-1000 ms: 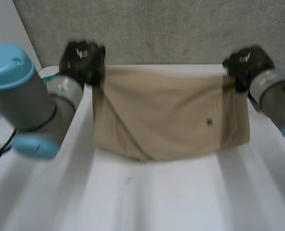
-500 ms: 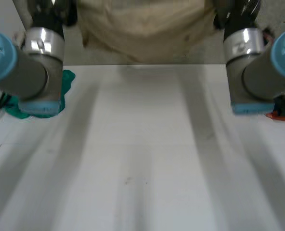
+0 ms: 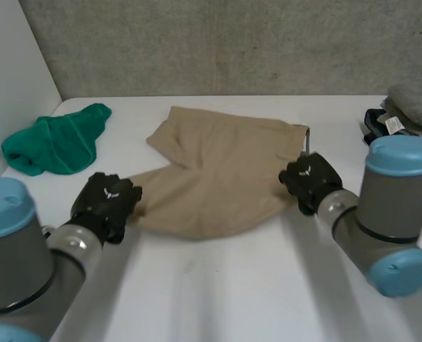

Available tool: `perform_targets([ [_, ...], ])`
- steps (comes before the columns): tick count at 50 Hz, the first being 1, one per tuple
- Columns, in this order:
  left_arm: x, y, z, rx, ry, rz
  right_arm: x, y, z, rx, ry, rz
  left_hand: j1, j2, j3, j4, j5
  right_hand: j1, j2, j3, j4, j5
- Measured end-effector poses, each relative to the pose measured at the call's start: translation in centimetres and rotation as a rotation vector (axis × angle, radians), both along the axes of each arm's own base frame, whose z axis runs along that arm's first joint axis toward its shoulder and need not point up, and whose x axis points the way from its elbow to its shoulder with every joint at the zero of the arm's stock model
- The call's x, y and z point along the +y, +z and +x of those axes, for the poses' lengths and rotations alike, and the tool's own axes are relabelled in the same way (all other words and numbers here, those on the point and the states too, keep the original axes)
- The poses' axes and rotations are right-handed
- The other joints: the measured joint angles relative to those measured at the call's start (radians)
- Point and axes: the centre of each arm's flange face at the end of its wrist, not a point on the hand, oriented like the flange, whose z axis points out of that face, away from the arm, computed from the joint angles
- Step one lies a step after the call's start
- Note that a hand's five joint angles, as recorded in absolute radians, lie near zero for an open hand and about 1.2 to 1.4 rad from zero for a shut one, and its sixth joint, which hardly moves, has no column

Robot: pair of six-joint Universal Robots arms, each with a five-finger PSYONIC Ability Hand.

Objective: Fold the laundry.

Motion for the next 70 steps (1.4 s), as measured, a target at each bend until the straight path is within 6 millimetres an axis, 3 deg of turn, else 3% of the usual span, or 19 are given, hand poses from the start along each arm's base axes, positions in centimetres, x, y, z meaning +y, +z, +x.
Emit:
perform_targets([
  [8, 5.9, 2.6, 1.6, -0.12, -0.075, 0.142, 6.2, 2.2, -3.1, 0.221, 0.05, 0.199, 0.0, 0.0, 0.0, 0.0, 0.0, 0.0, 0.0, 0.0, 0.0, 0.0],
  [9, 7.9, 3.0, 2.0, -0.181, -0.123, 0.2, 8.5, 2.7, -4.3, 0.306, 0.084, 0.263, 0.0, 0.0, 0.0, 0.0, 0.0, 0.0, 0.0, 0.0, 0.0, 0.0],
  [10, 7.9, 3.0, 2.0, -0.181, -0.123, 0.2, 8.5, 2.7, -4.3, 0.306, 0.084, 0.263, 0.0, 0.0, 0.0, 0.0, 0.0, 0.0, 0.0, 0.0, 0.0, 0.0],
  [12, 10.3, 3.4, 2.3, -0.256, -0.199, 0.263, 11.0, 3.3, -5.7, 0.39, 0.124, 0.319, 0.0, 0.0, 0.0, 0.0, 0.0, 0.0, 0.0, 0.0, 0.0, 0.0],
  [14, 11.4, 3.7, 2.4, -0.297, -0.254, 0.283, 12.3, 3.9, -6.6, 0.426, 0.146, 0.335, 0.0, 0.0, 0.0, 0.0, 0.0, 0.0, 0.0, 0.0, 0.0, 0.0],
  [17, 11.3, 4.1, 2.1, -0.308, -0.281, 0.26, 12.6, 4.4, -7.1, 0.428, 0.151, 0.323, 0.0, 0.0, 0.0, 0.0, 0.0, 0.0, 0.0, 0.0, 0.0, 0.0],
  [22, 8.0, 4.3, 0.7, -0.253, -0.257, 0.129, 10.9, 5.1, -7.0, 0.338, 0.102, 0.247, 0.0, 0.0, 0.0, 0.0, 0.0, 0.0, 0.0, 0.0, 0.0, 0.0],
  [31, -2.0, 4.8, -4.3, -0.074, -0.187, -0.265, 3.9, 4.5, -5.8, 0.098, -0.067, 0.075, 0.0, 0.0, 0.0, 0.0, 0.0, 0.0, 0.0, 0.0, 0.0, 0.006],
  [34, -6.5, 4.6, -6.9, -0.011, -0.168, -0.395, 0.8, 4.1, -5.3, 0.054, -0.129, -0.047, 0.0, 0.0, 0.001, 0.0, 0.0, 0.0, 0.0, 0.0, 0.0, 0.006],
  [41, -14.1, 2.1, -11.2, 0.064, -0.14, -0.527, -5.5, 2.1, -3.9, 0.012, -0.215, -0.253, 0.0, 0.0, 0.001, 0.0, 0.0, 0.0, 0.0, 0.0, 0.0, 0.006],
  [46, -17.4, -0.5, -13.0, 0.087, -0.135, -0.572, -8.9, -0.5, -3.1, 0.044, -0.245, -0.317, 0.0, 0.0, 0.001, 0.001, 0.0, -0.007, -0.003, -0.002, -0.002, 0.004],
  [47, -18.0, -1.0, -13.3, 0.091, -0.134, -0.581, -9.6, -1.0, -3.0, 0.053, -0.254, -0.331, 0.0, 0.0, 0.001, 0.001, 0.0, -0.125, -0.137, -0.137, -0.138, -0.131],
  [50, -18.9, -2.4, -13.9, 0.098, -0.134, -0.595, -10.8, -1.8, -2.8, 0.063, -0.274, -0.361, -0.117, -0.123, -0.121, -0.125, -0.11, -0.551, -0.568, -0.553, -0.552, -0.556],
  [52, -19.1, -3.3, -14.3, 0.103, -0.138, -0.6, -11.7, -2.1, -2.6, 0.057, -0.29, -0.382, -0.712, -0.669, -0.658, -0.673, -0.651, -0.862, -0.907, -0.908, -0.908, -0.896],
  [53, -19.1, -3.5, -14.4, 0.104, -0.139, -0.6, -11.7, -2.1, -2.6, 0.054, -0.291, -0.383, -0.712, -0.669, -0.658, -0.673, -0.651, -0.868, -0.915, -0.917, -0.916, -0.905],
  [54, -18.9, -3.9, -14.6, 0.105, -0.144, -0.597, -11.8, -2.0, -2.5, 0.039, -0.296, -0.385, -0.926, -0.907, -0.886, -0.906, -0.87, -0.892, -0.96, -0.979, -0.973, -0.96],
  [60, -17.0, -2.7, -14.9, 0.122, -0.163, -0.59, -10.2, 0.0, -3.2, -0.054, -0.301, -0.303, -0.957, -0.989, -0.977, -0.997, -0.949, -0.891, -0.962, -0.984, -0.982, -0.961],
  [65, -14.6, 0.2, -13.9, 0.151, -0.171, -0.568, -6.1, 2.0, -4.2, -0.106, -0.272, -0.096, -0.957, -0.99, -0.977, -0.997, -0.949, -0.891, -0.962, -0.984, -0.982, -0.961],
  [70, -12.3, 2.0, -12.6, 0.19, -0.171, -0.526, -2.7, 1.4, -5.3, -0.13, -0.256, 0.131, -0.957, -0.991, -0.977, -0.997, -0.949, -0.892, -0.962, -0.984, -0.982, -0.961],
])
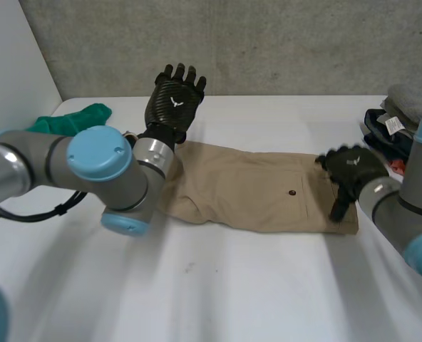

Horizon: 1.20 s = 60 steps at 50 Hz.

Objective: Fold the laundry.

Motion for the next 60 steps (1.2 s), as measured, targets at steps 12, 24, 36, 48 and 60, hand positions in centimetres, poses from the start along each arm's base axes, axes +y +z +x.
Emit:
perform_targets([
  [12, 2.3, -0.5, 1.9, 0.056, -0.003, 0.124, -0.8, -4.7, -1.7, 0.018, -0.021, 0.018, 0.0, 0.0, 0.0, 0.0, 0.0, 0.81, 0.934, 0.922, 0.917, 0.867],
  [24, 2.6, 1.8, 3.8, 0.09, 0.065, 0.112, -2.3, -1.6, -5.8, 0.374, -0.095, -0.182, 0.0, 0.0, 0.0, 0.0, 0.0, 0.864, 0.952, 0.963, 0.978, 0.923],
  [36, 4.0, 3.2, 5.8, 0.155, 0.075, 0.144, 1.1, 2.9, 5.4, 0.422, 0.293, -0.614, 0.0, 0.0, 0.0, 0.0, 0.0, 0.884, 0.959, 0.976, 0.981, 0.944],
  [48, 4.4, 4.3, 6.2, 0.199, 0.073, 0.133, 10.2, -2.3, 15.9, 0.291, 0.824, -0.66, 0.0, 0.0, 0.0, 0.0, 0.0, 0.01, 0.027, 0.042, 0.039, 0.041],
  [60, 5.0, 8.6, 3.5, 0.369, -0.03, 0.094, 5.9, 7.0, 9.7, -0.489, 0.38, -0.269, 0.0, 0.0, 0.0, 0.0, 0.0, -0.003, -0.002, -0.001, -0.003, 0.003],
])
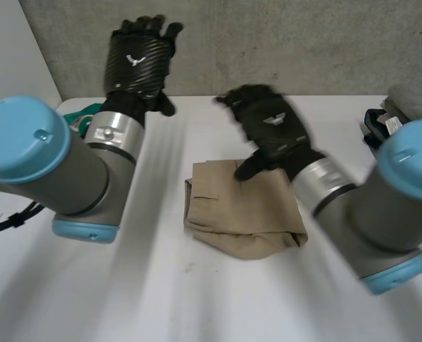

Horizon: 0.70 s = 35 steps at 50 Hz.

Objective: Fold the laundry.

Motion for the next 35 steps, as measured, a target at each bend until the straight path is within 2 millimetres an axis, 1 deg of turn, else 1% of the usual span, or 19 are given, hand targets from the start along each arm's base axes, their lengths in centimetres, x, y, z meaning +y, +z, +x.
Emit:
perform_targets([
  [1, 0.3, 0.0, -0.7, 0.014, -0.028, 0.011, -0.7, 0.4, -1.2, -0.041, -0.035, 0.051, 0.0, 0.0, 0.0, 0.0, 0.0, 0.0, 0.0, 0.0, 0.0, 0.0],
  [3, 0.8, -0.6, -1.8, 0.014, -0.074, 0.044, -1.8, 0.6, -2.9, -0.07, -0.087, 0.113, 0.0, 0.0, 0.0, 0.0, 0.0, 0.001, 0.0, 0.0, 0.0, 0.0],
  [5, 1.2, -1.5, -2.8, 0.0, -0.108, 0.077, -2.5, 0.5, -3.9, -0.071, -0.122, 0.153, 0.0, 0.0, 0.0, 0.0, 0.0, 0.0, 0.0, 0.0, 0.0, 0.0],
  [6, 1.5, -2.5, -3.6, -0.021, -0.138, 0.116, -3.0, 0.3, -4.4, -0.063, -0.142, 0.177, 0.0, 0.0, 0.0, 0.0, 0.0, 0.0, 0.0, 0.0, 0.0, 0.0],
  [7, 1.7, -2.9, -3.9, -0.03, -0.147, 0.13, -3.3, 0.0, -4.7, -0.055, -0.151, 0.192, 0.0, 0.0, 0.0, 0.0, 0.0, 0.0, 0.0, 0.0, 0.0, 0.0],
  [8, 2.1, -4.4, -4.8, -0.065, -0.175, 0.183, -3.9, -0.6, -5.0, -0.028, -0.168, 0.228, 0.0, 0.0, 0.0, 0.0, 0.0, 0.0, 0.0, 0.0, 0.0, 0.0],
  [9, 2.3, -5.2, -5.1, -0.083, -0.184, 0.209, -4.2, -1.0, -5.1, -0.012, -0.173, 0.244, 0.0, 0.0, 0.0, 0.0, 0.0, 0.0, 0.0, 0.0, 0.0, 0.0],
  [11, 2.7, -7.4, -5.8, -0.137, -0.198, 0.284, -4.9, -2.5, -5.1, 0.044, -0.174, 0.3, 0.0, 0.0, 0.0, 0.0, 0.0, 0.0, 0.0, 0.0, 0.0, 0.0],
  [13, 2.9, -9.2, -6.0, -0.181, -0.192, 0.342, -5.3, -3.7, -4.8, 0.09, -0.163, 0.345, 0.0, 0.0, 0.0, 0.0, 0.0, 0.0, 0.0, 0.0, 0.0, 0.0],
  [16, 3.0, -11.6, -5.8, -0.243, -0.153, 0.422, -5.8, -6.0, -4.3, 0.159, -0.134, 0.416, 0.0, 0.0, 0.0, 0.0, 0.0, 0.0, 0.0, 0.0, 0.0, 0.0],
  [21, 3.0, -14.2, -4.7, -0.325, -0.066, 0.517, -6.1, -9.5, -3.7, 0.265, -0.095, 0.488, 0.0, 0.0, 0.0, 0.0, 0.0, 0.0, 0.0, 0.0, 0.0, 0.0],
  [24, 3.2, -15.1, -4.0, -0.369, -0.036, 0.561, -6.3, -10.7, -3.7, 0.327, -0.097, 0.479, 0.001, 0.0, 0.0, 0.0, 0.0, 0.0, 0.0, 0.0, 0.0, 0.0],
  [28, 3.4, -15.6, -3.4, -0.417, -0.02, 0.606, -6.7, -11.0, -4.1, 0.405, -0.136, 0.424, 0.004, 0.002, 0.002, 0.004, 0.001, -0.006, -0.01, -0.003, 0.0, 0.0],
  [31, 3.5, -15.4, -3.2, -0.428, -0.025, 0.615, -6.9, -10.4, -4.5, 0.438, -0.176, 0.366, 0.004, 0.002, 0.002, 0.003, 0.001, -0.009, -0.011, -0.003, 0.0, 0.0],
  [34, 3.5, -14.2, -3.3, -0.413, -0.052, 0.597, -6.8, -9.1, -4.7, 0.442, -0.211, 0.29, 0.004, 0.002, 0.002, 0.003, 0.001, -0.009, -0.013, -0.003, 0.0, 0.0],
  [35, 3.4, -13.5, -3.4, -0.4, -0.065, 0.583, -6.7, -8.5, -4.7, 0.437, -0.218, 0.262, 0.004, 0.002, 0.001, 0.003, 0.0, -0.009, -0.013, -0.003, 0.0, 0.0],
])
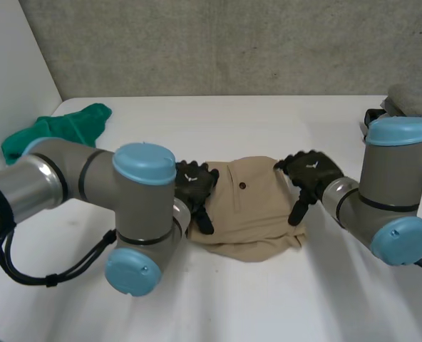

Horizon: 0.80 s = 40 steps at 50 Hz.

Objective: Fold the laundry.

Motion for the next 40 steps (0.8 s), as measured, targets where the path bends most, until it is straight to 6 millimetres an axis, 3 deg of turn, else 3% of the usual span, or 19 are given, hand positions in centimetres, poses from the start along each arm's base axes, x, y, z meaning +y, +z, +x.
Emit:
perform_targets([
  [2, -0.1, 1.3, -0.1, 0.032, -0.016, -0.025, 0.4, 1.0, 0.1, -0.01, 0.003, -0.045, 0.0, 0.0, -0.001, 0.0, 0.0, 0.0, 0.0, 0.0, 0.0, 0.0],
  [5, -0.5, 5.2, -0.3, 0.123, -0.06, -0.102, 2.4, 3.6, 0.8, -0.049, 0.032, -0.153, 0.0, -0.002, -0.001, 0.0, 0.0, 0.0, 0.0, 0.0, 0.0, -0.002],
  [8, -0.7, 8.2, -0.4, 0.193, -0.109, -0.168, 4.5, 4.1, 1.3, -0.07, 0.068, -0.197, 0.0, -0.002, -0.001, 0.0, 0.0, 0.0, 0.0, 0.0, 0.0, -0.002],
  [11, -0.8, 10.5, -0.6, 0.245, -0.17, -0.217, 6.4, 3.6, 1.6, -0.074, 0.102, -0.206, 0.0, -0.001, -0.001, 0.0, 0.0, 0.0, 0.0, 0.0, 0.0, -0.002],
  [15, -0.2, 13.2, -1.1, 0.299, -0.319, -0.231, 9.7, 1.2, 1.9, -0.056, 0.16, -0.189, 0.0, -0.001, -0.001, 0.0, 0.0, 0.0, 0.0, 0.0, 0.0, -0.002],
  [19, 0.8, 14.0, -1.4, 0.32, -0.451, -0.172, 11.5, -1.0, 1.9, -0.041, 0.183, -0.189, 0.0, -0.001, -0.001, 0.0, 0.0, 0.0, 0.0, 0.0, 0.0, -0.002],
  [23, 1.6, 14.0, -1.5, 0.332, -0.537, -0.106, 11.7, -2.8, 1.9, -0.041, 0.176, -0.215, 0.0, 0.0, -0.001, 0.0, 0.0, 0.0, 0.0, 0.0, 0.0, -0.002],
  [32, 2.4, 13.4, -1.7, 0.338, -0.59, -0.044, 9.4, -5.6, 3.1, -0.047, 0.15, -0.286, 0.0, 0.0, -0.001, 0.0, 0.0, 0.0, 0.0, 0.0, 0.0, -0.002],
  [40, 2.5, 13.3, -1.7, 0.336, -0.585, -0.046, 7.4, -6.0, 4.3, -0.048, 0.154, -0.351, 0.0, 0.0, -0.001, 0.0, 0.0, 0.0, 0.0, 0.0, 0.0, -0.002],
])
